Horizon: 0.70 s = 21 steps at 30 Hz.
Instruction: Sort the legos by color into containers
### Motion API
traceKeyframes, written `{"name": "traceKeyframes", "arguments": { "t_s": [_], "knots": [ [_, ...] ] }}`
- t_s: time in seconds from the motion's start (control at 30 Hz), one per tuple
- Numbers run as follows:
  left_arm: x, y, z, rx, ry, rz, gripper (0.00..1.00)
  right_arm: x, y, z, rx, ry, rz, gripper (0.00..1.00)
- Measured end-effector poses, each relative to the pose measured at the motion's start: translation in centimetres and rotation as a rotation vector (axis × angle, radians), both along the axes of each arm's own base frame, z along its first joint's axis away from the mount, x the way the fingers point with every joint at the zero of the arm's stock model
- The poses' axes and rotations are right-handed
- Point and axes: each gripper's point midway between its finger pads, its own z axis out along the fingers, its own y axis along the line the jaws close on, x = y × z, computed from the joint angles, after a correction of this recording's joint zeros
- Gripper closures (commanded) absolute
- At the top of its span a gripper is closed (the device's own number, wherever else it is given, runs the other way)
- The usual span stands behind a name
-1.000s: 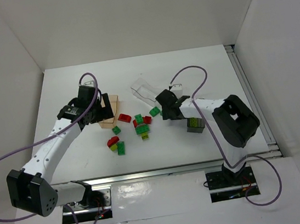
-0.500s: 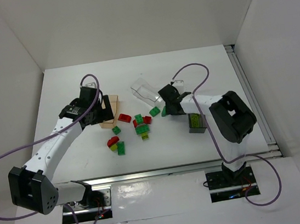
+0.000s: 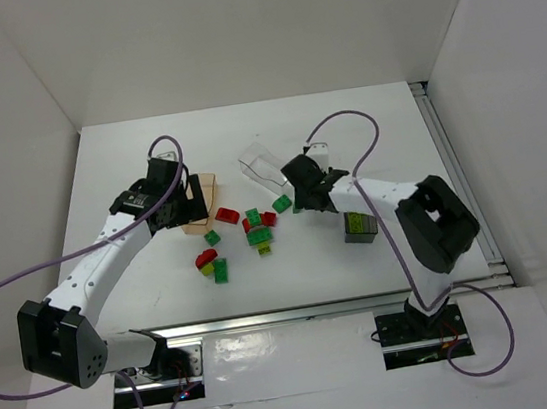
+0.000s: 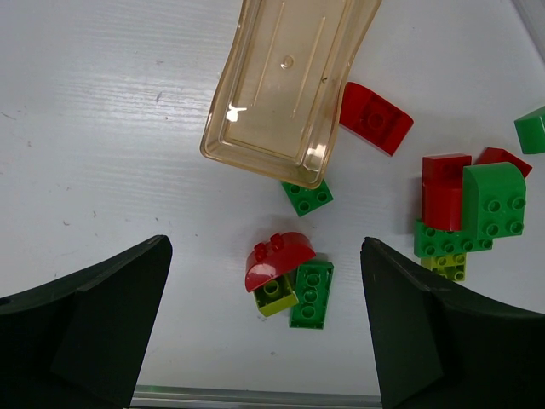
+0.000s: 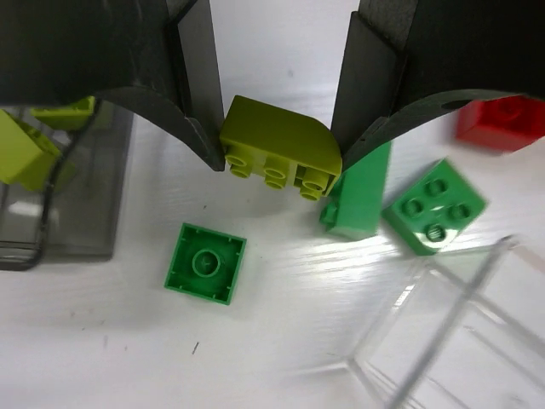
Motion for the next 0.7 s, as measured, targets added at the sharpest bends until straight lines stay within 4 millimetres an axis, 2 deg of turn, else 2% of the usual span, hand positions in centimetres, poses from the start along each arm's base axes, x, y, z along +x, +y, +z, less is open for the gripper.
{"name": "traceKeyframes", "arguments": {
  "t_s": [0.13,0.23,0.3,0.37,0.47,0.5,0.53,0.6,0.7],
  "knots": [
    [0.0,0.0,0.0,-0.001,0.002,-0.001,0.00,-0.6,-1.2,5.2,0.055,-0.107,-0.022,0.53],
    [-0.1,-0.1,-0.1,-0.005,0.004,-0.004,0.00,-1.2,-4.0,8.8,0.091,-0.193,-0.081,0.53],
    [-0.1,-0.4,-0.2,-0.011,0.008,-0.005,0.00,-1.6,-6.2,10.0,0.097,-0.226,-0.128,0.52],
    [-0.2,-0.7,-0.3,-0.024,0.012,-0.002,0.00,-2.0,-8.2,9.7,0.082,-0.223,-0.171,0.51],
    [-0.3,-1.3,-0.3,-0.039,0.018,-0.019,0.00,-3.0,-10.5,7.5,0.038,-0.165,-0.219,0.37],
    [-0.4,-1.5,-0.3,-0.042,0.020,-0.026,0.00,-3.3,-10.9,6.8,0.027,-0.146,-0.225,0.33],
    [-0.5,-1.8,-0.3,-0.046,0.021,-0.034,0.00,-3.7,-11.3,6.1,0.016,-0.125,-0.230,0.25],
    [-0.7,-2.3,-0.6,-0.057,0.024,-0.037,0.00,-4.1,-11.5,5.3,0.009,-0.099,-0.233,0.18],
    [-1.5,-2.6,-1.8,-0.067,0.050,-0.028,0.02,-4.1,-11.3,4.8,0.008,-0.083,-0.228,0.18]
  ]
}}
